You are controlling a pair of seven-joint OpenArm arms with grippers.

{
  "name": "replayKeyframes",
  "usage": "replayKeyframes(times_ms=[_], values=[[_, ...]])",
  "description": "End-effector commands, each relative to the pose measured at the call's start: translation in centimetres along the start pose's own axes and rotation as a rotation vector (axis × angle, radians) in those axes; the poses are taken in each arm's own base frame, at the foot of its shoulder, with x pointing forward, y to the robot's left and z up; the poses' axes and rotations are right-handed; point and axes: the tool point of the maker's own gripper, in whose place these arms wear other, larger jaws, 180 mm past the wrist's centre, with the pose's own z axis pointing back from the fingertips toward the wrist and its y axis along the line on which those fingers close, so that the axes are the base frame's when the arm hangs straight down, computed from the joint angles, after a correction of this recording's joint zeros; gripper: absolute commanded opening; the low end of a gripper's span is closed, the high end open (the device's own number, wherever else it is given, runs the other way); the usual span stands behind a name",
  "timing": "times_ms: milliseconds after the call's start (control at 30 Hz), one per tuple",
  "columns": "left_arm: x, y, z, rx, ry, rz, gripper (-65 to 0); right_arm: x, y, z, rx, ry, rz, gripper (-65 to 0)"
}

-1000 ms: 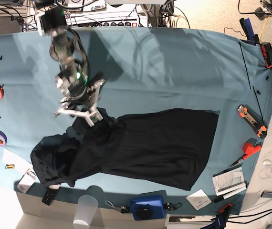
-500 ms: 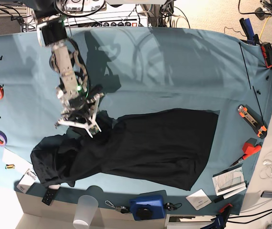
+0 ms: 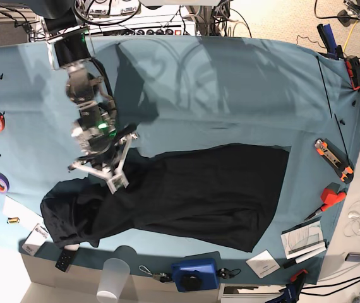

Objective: Layout the t-shirt on the table in an organized manner, then fold the t-shirt properly
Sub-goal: 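Drag the shirt edge with the right gripper away from the shirt body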

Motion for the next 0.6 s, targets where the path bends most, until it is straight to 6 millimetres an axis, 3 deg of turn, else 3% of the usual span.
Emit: replayKeyframes(times_ms=[0,100,167,433,567], values=[[2.3,-0.4,0.5,-0.012,-0.058,-0.039,-57.7,2.5,-1.8,1.3,-0.026,-0.074,-0.03,-65.0],[2.3,-0.4,0.5,-0.012,-0.056,-0.039,-57.7,3.6,-3.1,3.6,0.004,-0.108,-0.111,-65.0],[2.3,-0.4,0.5,-0.011,-0.055,-0.039,-57.7,2.9,-4.4,4.3,-0.007,-0.12,-0.155,-65.0],[2.2,-0.4,0.5,-0.013,-0.05,-0.04,-57.7,-4.5,-3.6,6.6,0.271,-0.083,-0.425,-65.0],[0.1,-1.3,-0.7,-0.044,0.059,-0.053,-57.7,-7.0,-4.1,9.4,0.381,-0.149,-0.537,-65.0]])
